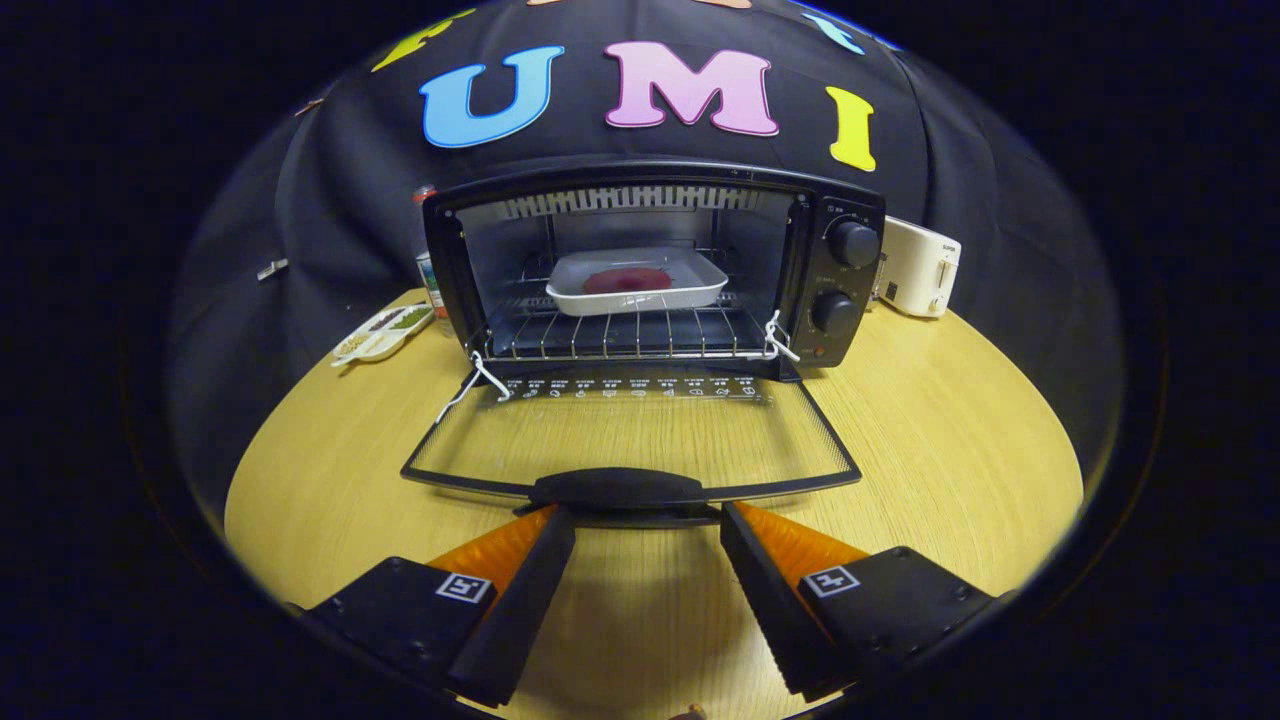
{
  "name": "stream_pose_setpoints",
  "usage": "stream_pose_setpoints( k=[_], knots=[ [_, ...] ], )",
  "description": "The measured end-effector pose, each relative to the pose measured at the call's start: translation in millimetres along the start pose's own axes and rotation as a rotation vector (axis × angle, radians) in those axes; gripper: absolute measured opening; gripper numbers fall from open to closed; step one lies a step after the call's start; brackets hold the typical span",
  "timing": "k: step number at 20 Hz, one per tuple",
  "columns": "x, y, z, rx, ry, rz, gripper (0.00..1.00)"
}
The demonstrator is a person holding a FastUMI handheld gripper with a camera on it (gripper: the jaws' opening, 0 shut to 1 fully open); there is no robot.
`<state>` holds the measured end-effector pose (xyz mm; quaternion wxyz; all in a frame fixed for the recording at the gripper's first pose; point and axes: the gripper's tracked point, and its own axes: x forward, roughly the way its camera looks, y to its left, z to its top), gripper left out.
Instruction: Open the toaster oven, put the food inside, and close the toaster oven door.
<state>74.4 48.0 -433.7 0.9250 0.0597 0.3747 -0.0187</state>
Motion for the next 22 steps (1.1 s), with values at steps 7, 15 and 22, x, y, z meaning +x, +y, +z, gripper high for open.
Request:
stream_pose_setpoints(
  k=[7, 15, 22],
  knots=[
    [-18, 2, 35, 0.038, -0.015, -0.026, 0.97],
    [-30, 4, 145, 0.083, -0.159, -0.036, 0.98],
    [-66, 3, 155, 0.046, -0.2, 0.01, 0.98]
  ],
)
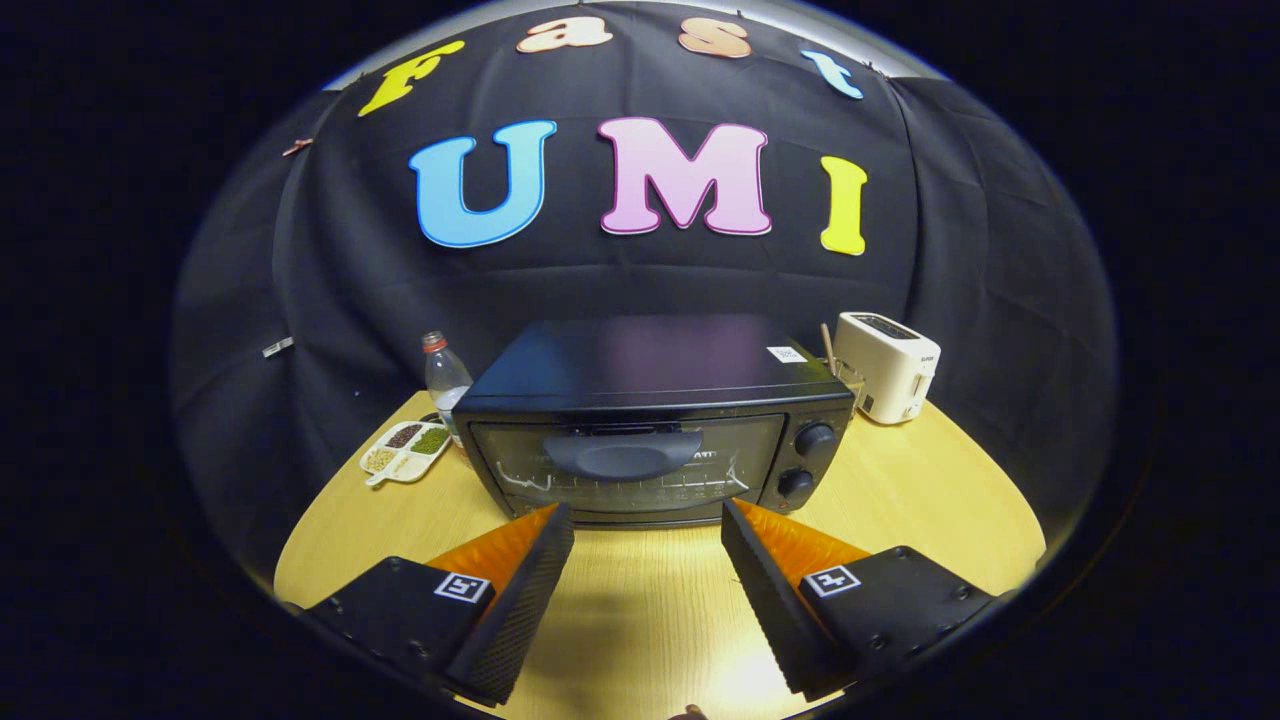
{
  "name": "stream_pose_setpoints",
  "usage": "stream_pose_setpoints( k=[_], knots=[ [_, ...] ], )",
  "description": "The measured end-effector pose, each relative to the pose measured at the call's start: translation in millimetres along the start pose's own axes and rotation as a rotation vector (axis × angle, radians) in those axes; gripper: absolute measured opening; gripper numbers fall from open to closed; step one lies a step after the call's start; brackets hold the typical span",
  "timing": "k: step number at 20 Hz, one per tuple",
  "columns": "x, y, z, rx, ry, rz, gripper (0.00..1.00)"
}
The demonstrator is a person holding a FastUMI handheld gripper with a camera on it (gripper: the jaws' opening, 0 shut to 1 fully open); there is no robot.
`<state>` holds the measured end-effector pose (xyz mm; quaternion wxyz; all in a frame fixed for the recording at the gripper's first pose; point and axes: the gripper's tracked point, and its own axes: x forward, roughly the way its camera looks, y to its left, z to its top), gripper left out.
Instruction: Open the toaster oven, put the food inside, and close the toaster oven door.
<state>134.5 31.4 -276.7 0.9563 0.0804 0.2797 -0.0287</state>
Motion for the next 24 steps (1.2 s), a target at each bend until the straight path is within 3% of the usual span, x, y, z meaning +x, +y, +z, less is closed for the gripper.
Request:
stream_pose_setpoints(
  k=[12, 24],
  knots=[
    [-114, -26, 49, 0.116, -0.2, 0.11, 0.98],
    [-211, -54, 103, 0.121, -0.401, 0.08, 0.98]
  ],
)
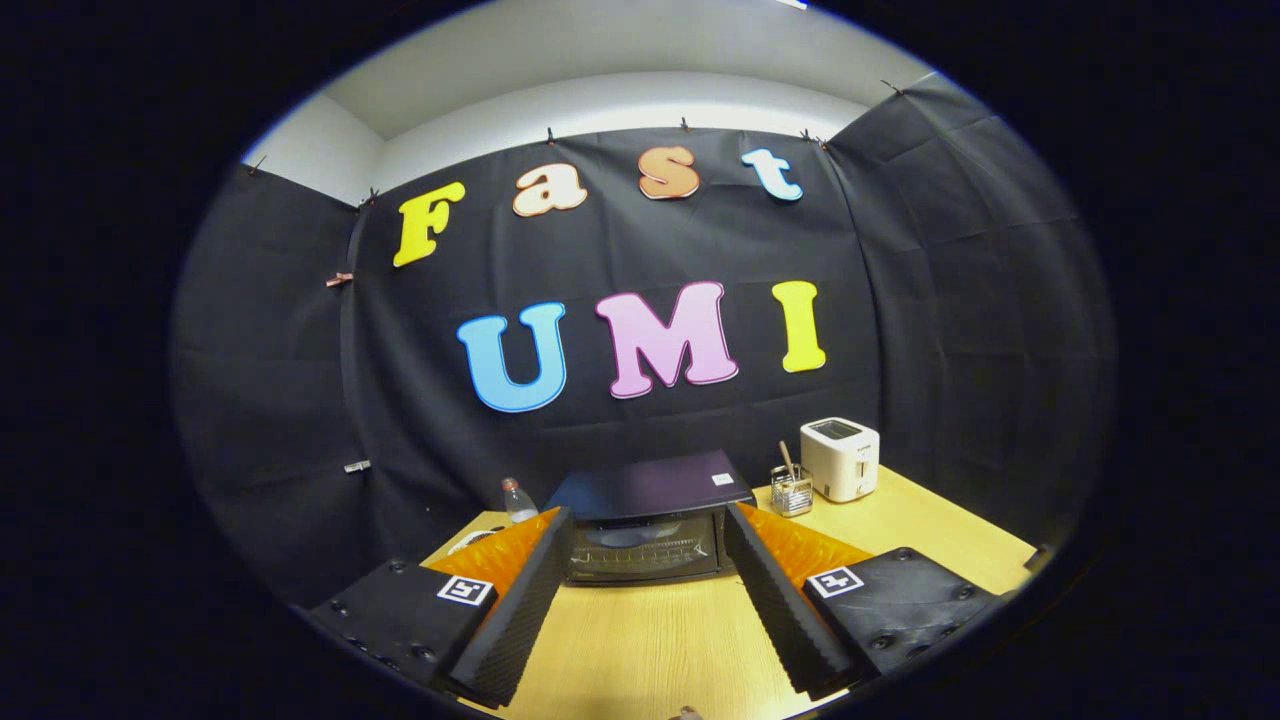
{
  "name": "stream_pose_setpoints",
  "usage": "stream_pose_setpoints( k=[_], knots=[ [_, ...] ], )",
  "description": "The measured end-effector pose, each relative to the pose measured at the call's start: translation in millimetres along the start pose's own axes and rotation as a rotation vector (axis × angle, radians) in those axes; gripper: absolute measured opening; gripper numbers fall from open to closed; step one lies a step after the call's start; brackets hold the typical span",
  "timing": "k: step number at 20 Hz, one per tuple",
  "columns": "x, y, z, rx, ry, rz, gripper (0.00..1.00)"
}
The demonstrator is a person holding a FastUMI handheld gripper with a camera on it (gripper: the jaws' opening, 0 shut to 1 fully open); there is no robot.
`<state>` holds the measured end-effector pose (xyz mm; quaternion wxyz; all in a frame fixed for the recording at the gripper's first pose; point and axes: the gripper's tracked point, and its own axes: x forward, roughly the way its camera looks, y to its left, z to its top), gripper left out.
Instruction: Open the toaster oven, put the food inside, and close the toaster oven door.
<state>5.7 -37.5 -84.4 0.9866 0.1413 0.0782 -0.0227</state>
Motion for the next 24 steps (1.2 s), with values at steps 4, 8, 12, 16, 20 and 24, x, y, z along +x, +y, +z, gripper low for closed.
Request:
stream_pose_setpoints(
  k=[4, 8, 12, 16, 20, 24],
  knots=[
    [-9, -11, 8, -0.023, -0.012, -0.019, 0.98],
    [-10, -15, 12, -0.025, -0.011, -0.029, 0.98],
    [-15, -13, 15, -0.025, -0.012, -0.021, 0.98],
    [-16, -10, 12, -0.033, 0.0, -0.008, 0.98],
    [-17, -10, 16, -0.05, -0.009, -0.011, 0.98],
    [-17, -11, 18, -0.057, -0.013, -0.015, 0.98]
  ],
)
